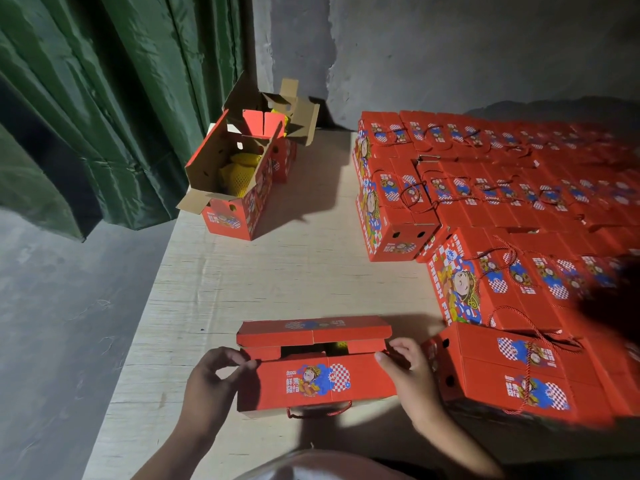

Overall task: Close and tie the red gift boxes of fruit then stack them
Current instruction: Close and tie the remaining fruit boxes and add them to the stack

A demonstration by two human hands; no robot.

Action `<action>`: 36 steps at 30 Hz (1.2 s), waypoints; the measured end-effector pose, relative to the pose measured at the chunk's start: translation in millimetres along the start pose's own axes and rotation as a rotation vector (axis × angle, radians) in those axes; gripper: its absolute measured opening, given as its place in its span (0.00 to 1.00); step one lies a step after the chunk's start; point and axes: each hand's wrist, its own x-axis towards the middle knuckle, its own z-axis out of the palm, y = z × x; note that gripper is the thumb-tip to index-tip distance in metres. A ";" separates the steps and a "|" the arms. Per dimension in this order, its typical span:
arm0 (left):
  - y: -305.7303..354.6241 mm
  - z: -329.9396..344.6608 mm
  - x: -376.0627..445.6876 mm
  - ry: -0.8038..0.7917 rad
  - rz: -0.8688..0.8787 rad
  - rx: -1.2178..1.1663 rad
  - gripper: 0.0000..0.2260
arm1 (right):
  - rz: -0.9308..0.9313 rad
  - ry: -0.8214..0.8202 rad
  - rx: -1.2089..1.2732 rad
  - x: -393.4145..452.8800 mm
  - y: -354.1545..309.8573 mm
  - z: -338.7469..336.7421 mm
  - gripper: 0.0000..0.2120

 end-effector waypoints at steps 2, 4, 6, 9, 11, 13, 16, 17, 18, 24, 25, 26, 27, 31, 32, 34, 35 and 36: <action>-2.6 1.2 0.6 0.013 -0.047 -0.066 0.12 | 0.045 -0.006 0.046 0.8 1.2 -0.6 0.16; -4.4 2.8 1.4 0.031 -0.080 -0.129 0.14 | 0.066 -0.014 0.081 1.5 2.1 -0.7 0.17; -5.0 4.3 1.5 0.037 -0.094 -0.170 0.13 | 0.071 -0.021 0.100 1.8 3.0 -0.2 0.18; -6.9 4.5 1.6 0.046 -0.109 -0.184 0.15 | 0.080 -0.038 0.098 2.2 5.0 0.5 0.18; -6.5 4.9 2.2 0.039 -0.095 -0.171 0.17 | 0.082 -0.052 0.091 2.8 6.7 0.2 0.17; -3.5 6.2 2.8 0.029 -0.073 -0.159 0.20 | 0.086 -0.064 0.101 3.8 7.7 -0.7 0.16; 1.8 7.1 4.0 0.009 -0.058 -0.148 0.27 | 0.092 -0.082 0.124 5.1 8.1 -1.9 0.19; 3.2 7.2 4.4 -0.006 -0.053 -0.143 0.30 | 0.088 -0.091 0.127 5.9 7.7 -2.4 0.20; 4.3 7.1 4.6 -0.025 -0.045 -0.135 0.33 | 0.076 -0.104 0.122 6.3 7.1 -3.0 0.19; 8.3 8.0 4.5 -0.107 0.040 -0.090 0.35 | 0.007 -0.179 0.041 6.0 2.3 -3.9 0.26; 8.1 7.1 5.5 -0.121 0.044 -0.090 0.34 | -0.012 -0.212 0.028 6.5 0.0 -4.4 0.30; 7.3 6.0 6.9 -0.133 0.049 -0.087 0.33 | -0.036 -0.242 0.004 7.2 -2.5 -5.1 0.33; 6.4 5.2 8.2 -0.143 0.057 -0.080 0.33 | -0.066 -0.261 -0.033 8.2 -4.5 -5.5 0.35; 4.6 4.3 8.4 -0.135 0.098 -0.029 0.35 | -0.182 -0.253 -0.173 9.7 -4.9 -5.7 0.33; 4.6 3.9 7.2 -0.134 0.123 -0.007 0.36 | -0.198 -0.253 -0.195 9.1 -4.1 -6.1 0.33; 4.8 1.9 4.4 -0.166 0.183 0.032 0.37 | -0.219 -0.271 -0.226 7.0 -2.3 -7.1 0.33; 5.6 0.8 2.6 -0.190 0.204 0.047 0.37 | -0.221 -0.291 -0.247 5.8 -1.1 -7.8 0.33; 5.7 -0.1 0.5 -0.214 0.226 0.072 0.35 | -0.218 -0.318 -0.280 4.4 0.0 -8.8 0.33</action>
